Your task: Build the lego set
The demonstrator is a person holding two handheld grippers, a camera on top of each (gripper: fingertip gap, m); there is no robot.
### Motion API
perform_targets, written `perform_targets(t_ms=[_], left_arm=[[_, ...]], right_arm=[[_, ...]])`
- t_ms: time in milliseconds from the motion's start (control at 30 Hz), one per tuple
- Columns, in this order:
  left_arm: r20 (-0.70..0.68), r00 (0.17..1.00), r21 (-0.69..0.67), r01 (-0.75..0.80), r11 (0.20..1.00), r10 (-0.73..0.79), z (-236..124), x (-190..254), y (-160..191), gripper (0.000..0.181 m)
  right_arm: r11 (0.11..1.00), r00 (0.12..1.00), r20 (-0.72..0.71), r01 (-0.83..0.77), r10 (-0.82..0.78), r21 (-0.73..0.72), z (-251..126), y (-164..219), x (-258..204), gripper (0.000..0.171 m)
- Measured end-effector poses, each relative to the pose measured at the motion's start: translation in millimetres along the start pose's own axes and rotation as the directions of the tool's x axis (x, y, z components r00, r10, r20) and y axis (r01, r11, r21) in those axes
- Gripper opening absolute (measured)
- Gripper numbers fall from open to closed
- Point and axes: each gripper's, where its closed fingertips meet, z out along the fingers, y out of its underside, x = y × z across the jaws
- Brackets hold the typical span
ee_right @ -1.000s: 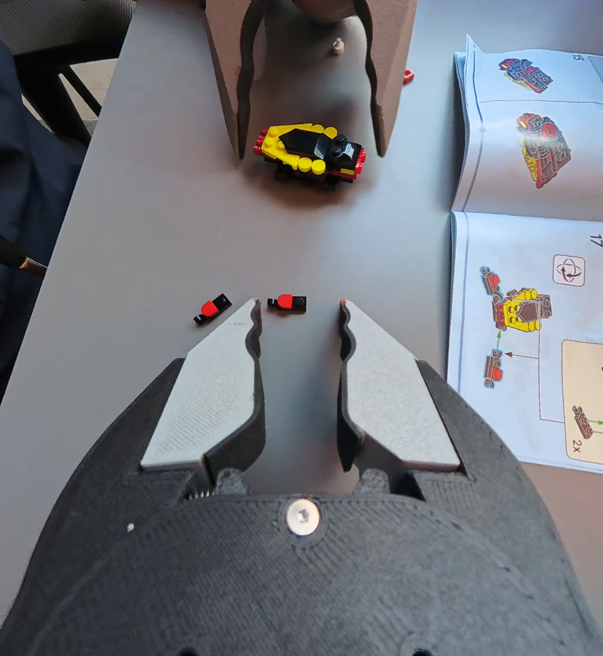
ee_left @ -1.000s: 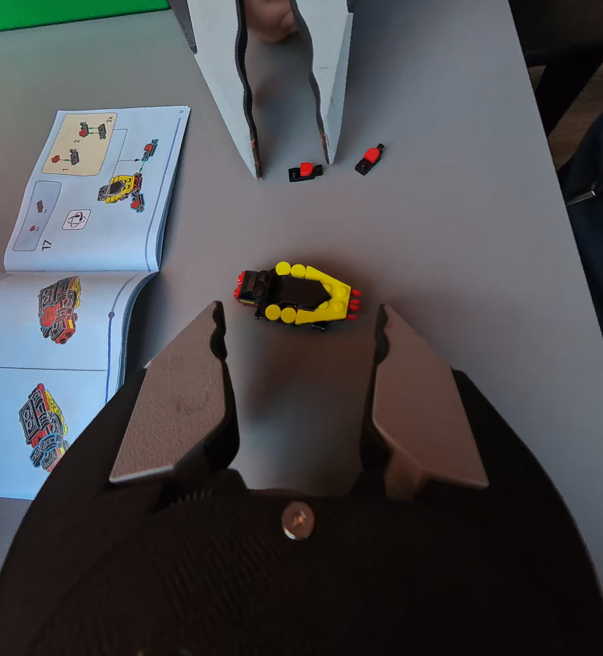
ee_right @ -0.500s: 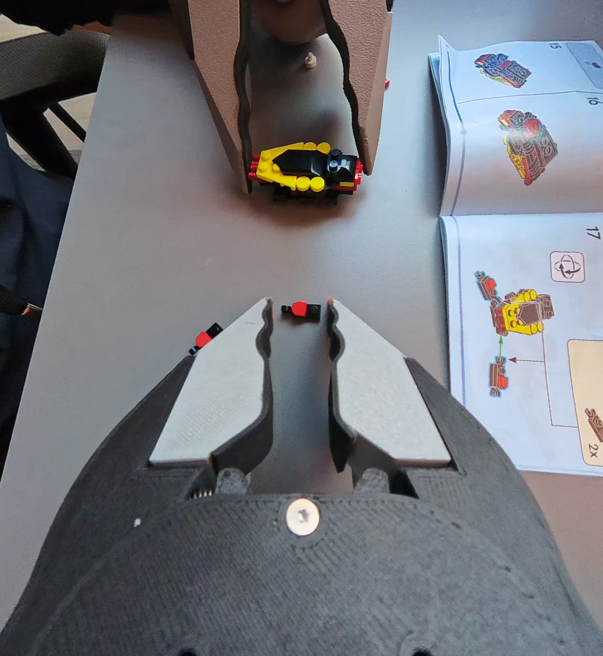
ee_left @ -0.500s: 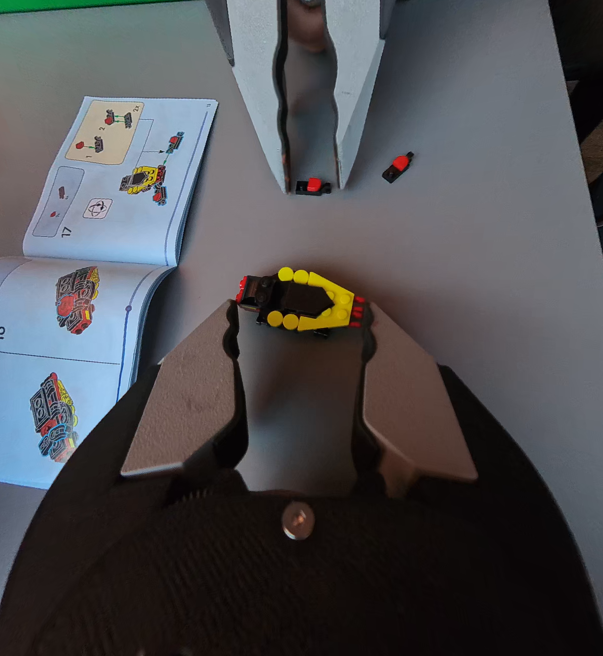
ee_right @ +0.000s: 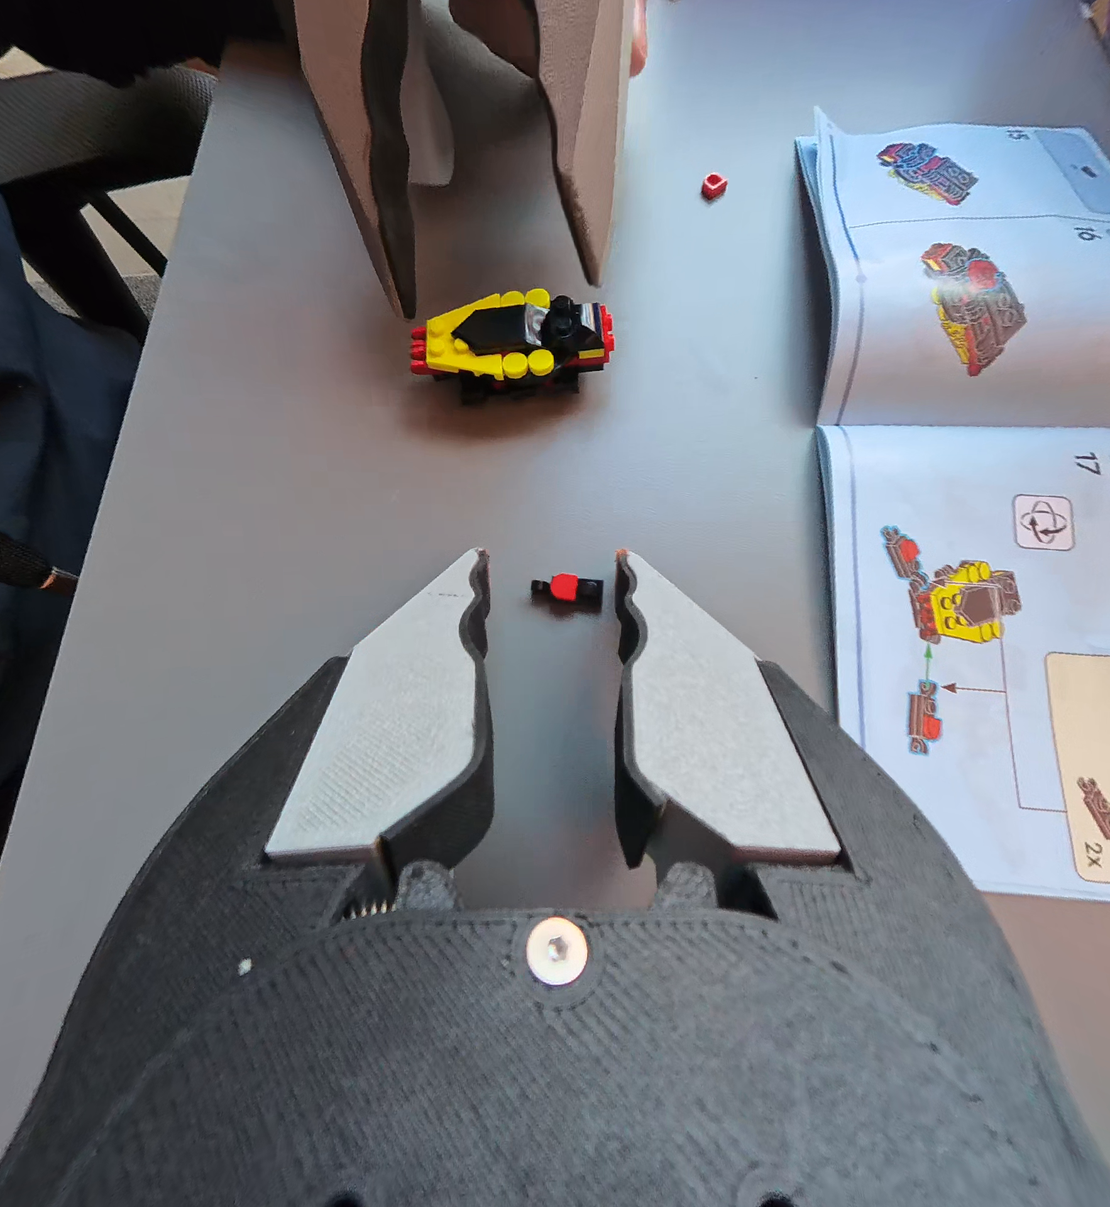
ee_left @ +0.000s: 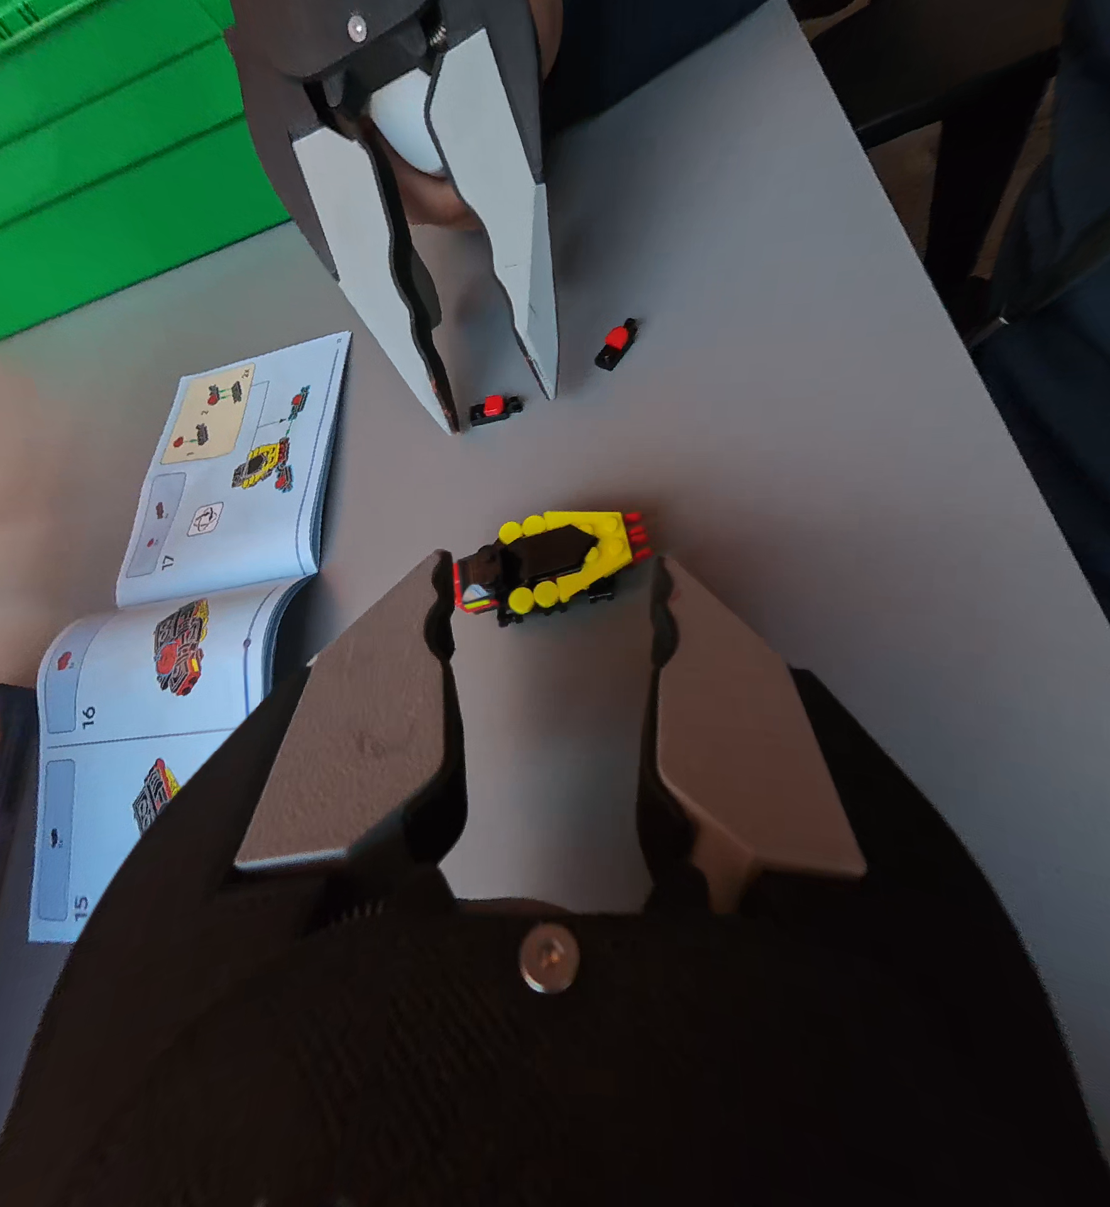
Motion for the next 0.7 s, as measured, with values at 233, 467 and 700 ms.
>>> perform_targets(t_ms=[233,467,700], left_arm=[[0.002,0.994,-0.034,-0.107,0.994,0.107,13.2,10.0,-0.4,0.050],[0.028,0.991,-0.031,-0.132,0.991,0.133,13.5,6.9,0.9,0.038],[0.077,0.997,0.042,-0.005,0.999,0.001,8.6,-12.3,-9.1,0.021]], right_arm=[[1.000,1.000,-0.001,-0.006,0.006,-0.005,0.5,-0.2,0.3,0.035],[0.999,0.999,0.051,-0.008,0.007,0.034,-0.9,-7.5,-9.0,0.039],[0.995,0.994,-0.092,0.072,-0.065,0.072,16.2,-30.3,-12.1,0.051]])
